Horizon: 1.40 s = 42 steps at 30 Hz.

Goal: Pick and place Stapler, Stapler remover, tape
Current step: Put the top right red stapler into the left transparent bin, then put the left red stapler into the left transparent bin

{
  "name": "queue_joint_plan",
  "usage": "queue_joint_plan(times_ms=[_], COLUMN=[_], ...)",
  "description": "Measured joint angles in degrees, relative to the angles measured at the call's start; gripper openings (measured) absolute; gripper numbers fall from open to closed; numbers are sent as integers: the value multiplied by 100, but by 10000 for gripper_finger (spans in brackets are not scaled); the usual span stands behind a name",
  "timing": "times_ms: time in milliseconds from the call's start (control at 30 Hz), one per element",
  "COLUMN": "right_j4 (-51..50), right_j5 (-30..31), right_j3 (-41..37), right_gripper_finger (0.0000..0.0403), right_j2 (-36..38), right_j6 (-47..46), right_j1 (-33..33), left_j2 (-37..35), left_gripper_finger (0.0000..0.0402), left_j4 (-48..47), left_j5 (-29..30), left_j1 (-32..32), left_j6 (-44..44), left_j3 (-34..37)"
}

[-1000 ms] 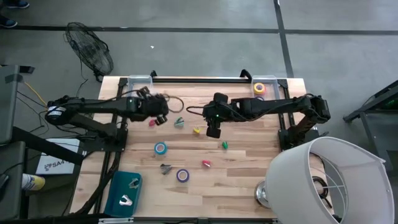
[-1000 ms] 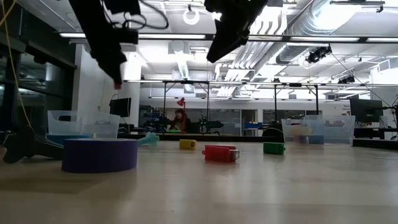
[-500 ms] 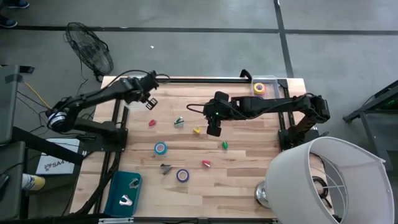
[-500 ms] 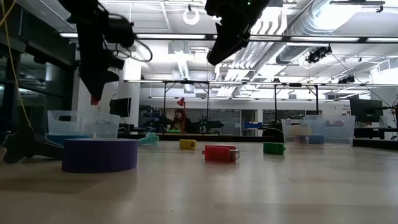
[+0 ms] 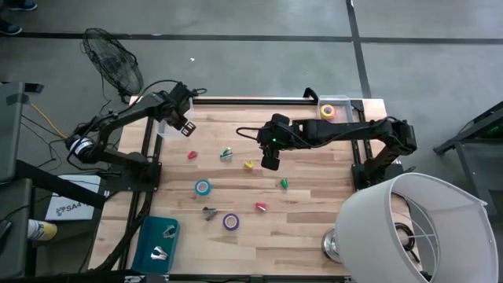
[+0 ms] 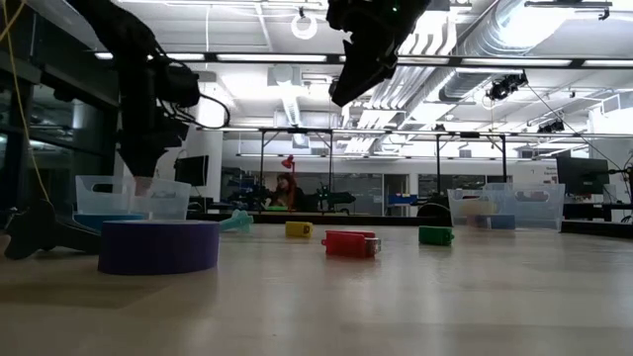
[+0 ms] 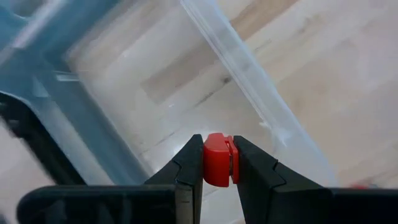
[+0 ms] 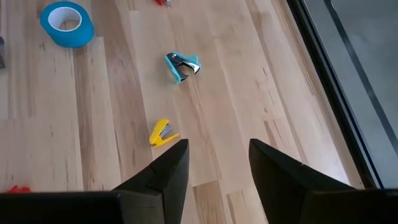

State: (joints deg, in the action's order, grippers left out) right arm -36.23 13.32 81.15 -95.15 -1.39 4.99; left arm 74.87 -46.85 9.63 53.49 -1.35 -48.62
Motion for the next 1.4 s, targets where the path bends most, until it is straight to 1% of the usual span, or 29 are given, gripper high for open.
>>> queue_joint_plan(times_ms=[67, 200, 300, 433, 533, 800, 1000, 1067, 1300, 1400], right_j4=[0, 0, 0, 0, 0, 0, 0, 0, 0, -3], right_j5=[0, -2, -2, -4, -11, -24, -24, -24, -24, -24], right_j3=[-1, -1, -1, -1, -1, -1, -1, -1, -1, -1], right_gripper_finger=[157, 159, 160, 161, 161, 161, 161, 161, 161, 161], right_j2=[0, 0, -2, -2, -2, -4, -4, -4, -4, -4], right_j6=[18, 20, 33, 33, 33, 14, 12, 12, 9, 9], right_j1=[0, 29, 70, 115, 134, 140, 140, 140, 140, 140], left_j2=[45, 201, 335, 420, 420, 420, 420, 420, 418, 418], left_gripper_finger=[65, 87, 94, 98, 99, 101, 106, 119, 190, 203], left_j4=[4, -20, -56, -70, -65, -81, -111, -118, -127, -176], left_j5=[-175, -500, -665, -715, -609, -614, -738, -739, -686, -700], left_j1=[106, 267, 324, 315, 313, 313, 313, 313, 313, 313], left_j6=[-41, -92, -144, -167, -186, -356, -495, -508, -542, -623], left_j3=[2, 2, 2, 2, 2, 2, 2, 2, 2, -69])
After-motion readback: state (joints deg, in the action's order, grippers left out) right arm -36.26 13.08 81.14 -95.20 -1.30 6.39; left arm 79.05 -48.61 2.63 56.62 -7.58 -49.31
